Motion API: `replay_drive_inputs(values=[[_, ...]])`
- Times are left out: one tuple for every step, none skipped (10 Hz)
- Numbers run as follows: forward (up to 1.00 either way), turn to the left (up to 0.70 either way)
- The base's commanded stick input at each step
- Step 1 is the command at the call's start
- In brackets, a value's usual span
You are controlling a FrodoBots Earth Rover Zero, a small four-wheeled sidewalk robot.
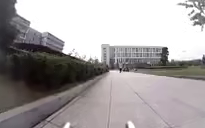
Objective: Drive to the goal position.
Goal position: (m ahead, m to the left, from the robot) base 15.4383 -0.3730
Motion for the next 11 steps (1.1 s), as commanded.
replay_drive_inputs(values=[[0.6,0.0],[0.6,0.0],[0.6,0.0],[0.6,0.0],[0.6,0.0],[0.6,0.0],[0.6,0.0],[0.6,0.0],[0.6,0.0],[0.6,0.0],[0.6,0.0]])
